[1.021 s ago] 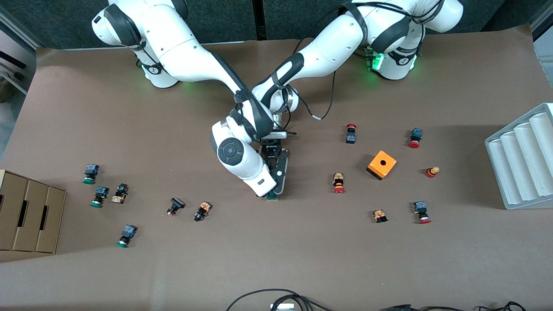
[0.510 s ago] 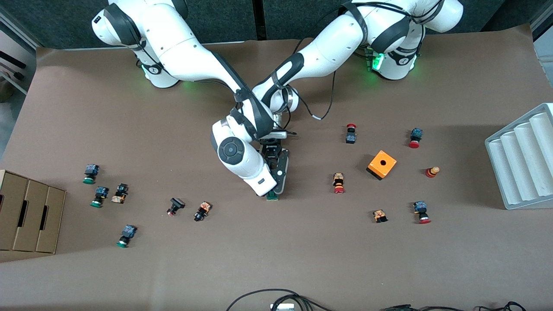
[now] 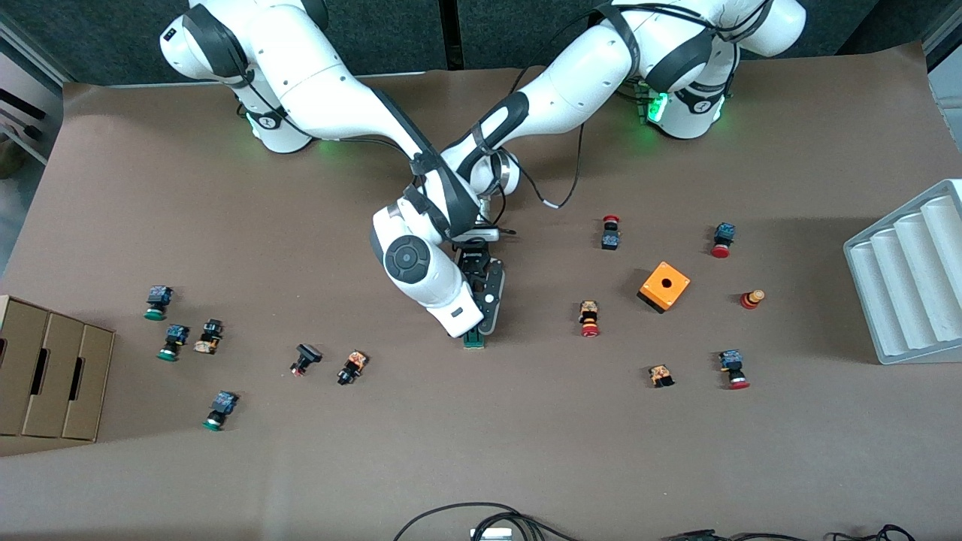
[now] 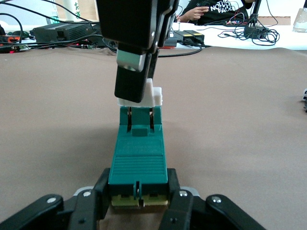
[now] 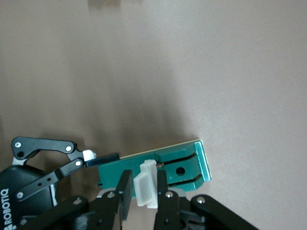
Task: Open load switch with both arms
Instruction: 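Press the white lever fully to the switch end with the right gripper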
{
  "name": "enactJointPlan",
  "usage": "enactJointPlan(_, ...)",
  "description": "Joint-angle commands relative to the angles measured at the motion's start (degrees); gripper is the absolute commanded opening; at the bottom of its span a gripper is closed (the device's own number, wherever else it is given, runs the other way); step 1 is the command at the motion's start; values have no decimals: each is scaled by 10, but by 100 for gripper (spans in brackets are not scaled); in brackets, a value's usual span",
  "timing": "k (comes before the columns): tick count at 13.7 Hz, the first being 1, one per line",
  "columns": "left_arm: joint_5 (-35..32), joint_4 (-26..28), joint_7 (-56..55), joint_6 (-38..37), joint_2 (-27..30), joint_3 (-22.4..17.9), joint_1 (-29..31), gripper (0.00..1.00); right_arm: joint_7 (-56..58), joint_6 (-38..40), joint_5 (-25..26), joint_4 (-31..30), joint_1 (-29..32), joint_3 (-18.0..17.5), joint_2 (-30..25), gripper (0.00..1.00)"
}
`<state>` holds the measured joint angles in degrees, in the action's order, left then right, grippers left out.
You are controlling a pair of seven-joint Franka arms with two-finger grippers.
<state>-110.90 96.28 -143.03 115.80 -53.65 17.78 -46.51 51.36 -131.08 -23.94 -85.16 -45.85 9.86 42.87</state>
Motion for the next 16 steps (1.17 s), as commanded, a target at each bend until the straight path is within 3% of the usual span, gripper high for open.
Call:
enactJointPlan(1, -8, 1, -9, -1, -3, -6, -6, 45, -4, 6, -17, -31, -8, 2, -20, 27)
enactJointPlan(16, -8, 1, -9, -1, -3, -6, -6, 45, -17, 6, -15, -44, -12, 2, -33, 27)
